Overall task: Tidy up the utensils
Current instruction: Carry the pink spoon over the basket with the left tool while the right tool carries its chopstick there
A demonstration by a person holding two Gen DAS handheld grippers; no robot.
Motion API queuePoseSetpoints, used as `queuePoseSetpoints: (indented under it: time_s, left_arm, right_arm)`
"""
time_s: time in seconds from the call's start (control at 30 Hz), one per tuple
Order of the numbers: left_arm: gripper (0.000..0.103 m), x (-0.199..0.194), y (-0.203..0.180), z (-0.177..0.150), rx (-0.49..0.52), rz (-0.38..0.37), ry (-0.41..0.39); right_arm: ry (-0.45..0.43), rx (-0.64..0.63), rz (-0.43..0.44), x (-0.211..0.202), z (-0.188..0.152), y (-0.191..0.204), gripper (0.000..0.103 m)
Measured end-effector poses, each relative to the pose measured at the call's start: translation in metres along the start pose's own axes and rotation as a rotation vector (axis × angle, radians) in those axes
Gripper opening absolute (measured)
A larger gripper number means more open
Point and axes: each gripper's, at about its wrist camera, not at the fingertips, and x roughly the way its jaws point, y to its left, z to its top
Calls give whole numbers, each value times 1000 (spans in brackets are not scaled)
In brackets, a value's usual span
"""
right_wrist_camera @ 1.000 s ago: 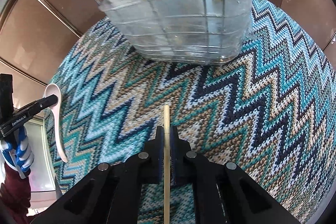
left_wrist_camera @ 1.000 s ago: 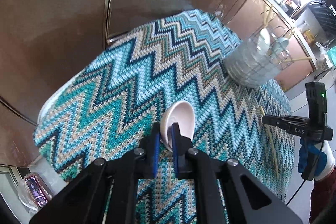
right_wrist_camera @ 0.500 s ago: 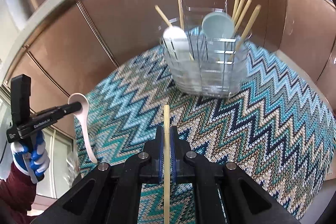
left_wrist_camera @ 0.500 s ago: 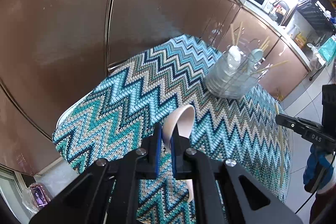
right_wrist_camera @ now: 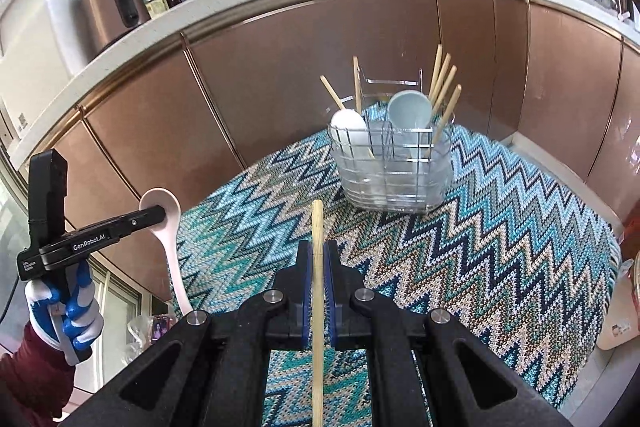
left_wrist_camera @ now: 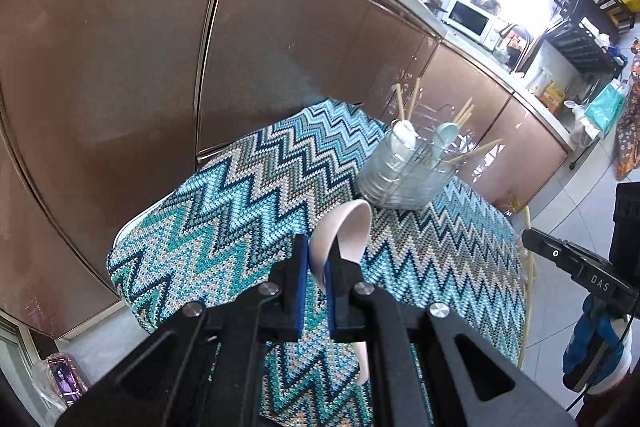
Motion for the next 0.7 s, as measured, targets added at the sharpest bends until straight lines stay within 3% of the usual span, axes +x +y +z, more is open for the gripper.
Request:
queuePoseSetpoints:
  time_s: [0.7]
  left_arm:
    - [7,-52,-27,11,21,-14,-113]
  right_arm:
    - [-222,-90,44,-58,16,48,6]
